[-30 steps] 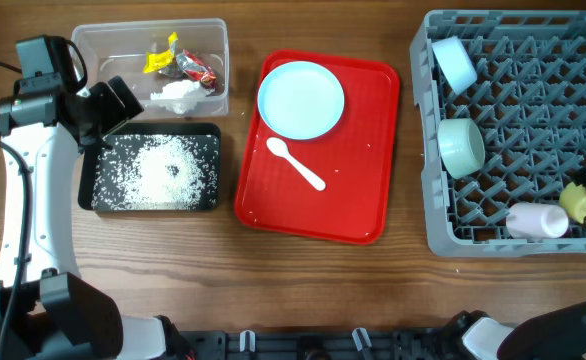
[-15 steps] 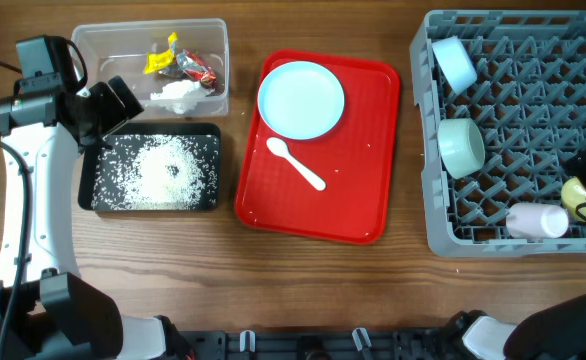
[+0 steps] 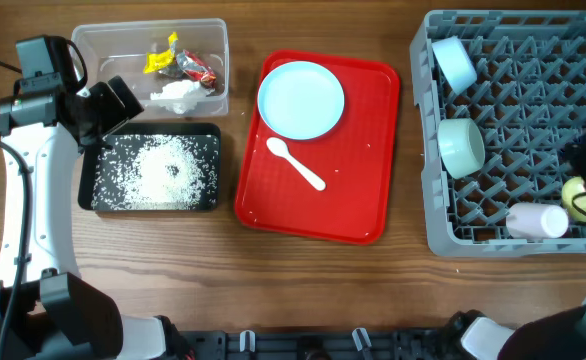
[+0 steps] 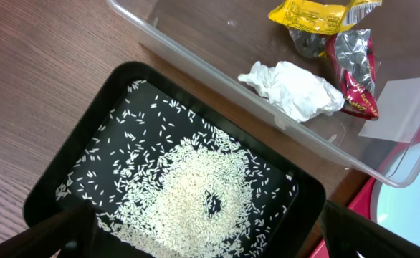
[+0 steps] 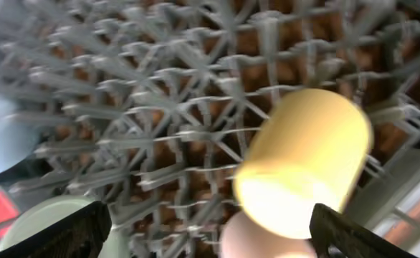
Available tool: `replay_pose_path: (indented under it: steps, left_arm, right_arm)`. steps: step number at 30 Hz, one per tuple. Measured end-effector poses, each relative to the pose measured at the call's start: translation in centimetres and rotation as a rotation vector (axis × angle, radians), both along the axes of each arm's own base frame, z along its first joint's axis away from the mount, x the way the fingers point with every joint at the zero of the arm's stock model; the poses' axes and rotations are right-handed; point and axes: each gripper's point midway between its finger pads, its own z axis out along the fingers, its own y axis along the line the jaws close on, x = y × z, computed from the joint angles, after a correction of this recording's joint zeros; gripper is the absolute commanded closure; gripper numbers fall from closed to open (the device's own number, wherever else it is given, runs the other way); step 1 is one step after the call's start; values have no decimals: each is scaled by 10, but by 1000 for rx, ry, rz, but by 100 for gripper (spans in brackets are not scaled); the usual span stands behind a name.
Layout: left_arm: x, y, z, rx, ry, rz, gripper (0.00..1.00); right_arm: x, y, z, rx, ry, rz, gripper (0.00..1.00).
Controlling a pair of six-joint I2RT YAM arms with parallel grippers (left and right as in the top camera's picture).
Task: Sort waste into correct bins and load items into the dishwasher rack
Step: 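Carry the yellow cup to the rack and set it down with the right gripper, then grasp the light-blue plate on the red tray with the right gripper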
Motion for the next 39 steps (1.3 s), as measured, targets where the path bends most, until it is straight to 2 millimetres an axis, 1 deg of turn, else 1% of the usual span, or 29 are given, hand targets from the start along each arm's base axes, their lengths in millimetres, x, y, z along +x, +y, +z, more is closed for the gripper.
replay_pose_path:
  steps: [1, 3, 6, 7, 13, 16, 18, 19, 20, 22, 23, 24, 25, 26, 27, 28, 29, 30, 31, 32, 33, 34, 35, 36, 37, 38, 39]
  left_arm:
    - [0, 0, 0, 0, 0, 0, 0]
    - [0, 0, 0, 0, 0, 0, 0]
    - [0, 0, 0, 0, 0, 0, 0]
    - [0, 0, 0, 0, 0, 0, 0]
    - [0, 0, 0, 0, 0, 0, 0]
    - [0, 0, 0, 0, 0, 0, 0]
    - [0, 0, 0, 0, 0, 0, 0]
    - [0, 0, 0, 0, 0, 0, 0]
    - [0, 0, 0, 0, 0, 0, 0]
    - [0, 0, 0, 0, 0, 0, 0]
    - [0, 0, 0, 0, 0, 0, 0]
    - [0, 0, 0, 0, 0, 0, 0]
    - [0, 0, 0, 0, 0, 0, 0]
    - [0, 0, 0, 0, 0, 0, 0]
    - [0, 0, 0, 0, 0, 0, 0]
    - [0, 0, 0, 0, 0, 0, 0]
    - [0, 0, 0, 0, -1, 0, 0]
    - [0, 0, 0, 0, 0, 0, 0]
    - [0, 0, 0, 0, -1, 0, 0]
    - [0, 0, 0, 0, -1, 0, 0]
    - [0, 0, 0, 0, 0, 0, 0]
    - [0, 0, 0, 0, -1, 0, 0]
    - [0, 0, 0, 0, 0, 0, 0]
    - [0, 0, 0, 1, -2, 0, 0]
    - [0, 0, 0, 0, 0, 0, 0]
    - [0, 0, 0, 0, -1, 0, 0]
    - [0, 0, 0, 0, 0, 0, 0]
  right_arm:
    - [4, 6, 1, 0, 1, 22, 8]
    - [8, 12, -5, 11, 18, 49, 7]
    - [8, 10, -32, 50, 96, 45, 7]
    - [7, 9, -36, 56, 110, 43, 7]
    - [-4, -3, -40, 35, 156, -31, 5]
    - [-15, -17, -39, 38, 153, -116, 4]
    - [-18, -25, -33, 30, 125, -156, 4]
    - [-19, -28, -25, 18, 101, -176, 4]
    - [-17, -30, -12, -1, 69, -185, 4]
    - [-10, -26, 18, -19, -1, -166, 4]
    - [1, -19, 41, -34, -69, -117, 3]
    - [17, 5, 78, -54, -178, -9, 2]
    - [28, 29, 100, -65, -242, 78, 2]
    - [39, 64, 119, -68, -299, 192, 2]
    - [49, 98, 129, -56, -333, 295, 1]
    - [62, 146, 134, -39, -355, 432, 1]
    - [71, 182, 133, -20, -360, 531, 1]
    - [84, 220, 129, -19, -360, 611, 0]
    - [93, 250, 123, -11, -362, 675, 1]
    - [107, 289, 107, 7, -335, 747, 0]
    - [117, 314, 92, 20, -299, 789, 0]
    - [134, 343, 66, 28, -225, 835, 1]
    - [146, 355, 56, 21, -202, 849, 1]
    - [158, 367, 37, 14, -142, 859, 0]
    - [176, 378, 13, 1, -76, 862, 0]
    - [181, 378, -5, -4, 2, 854, 0]
    - [190, 377, -23, -12, 55, 836, 0]
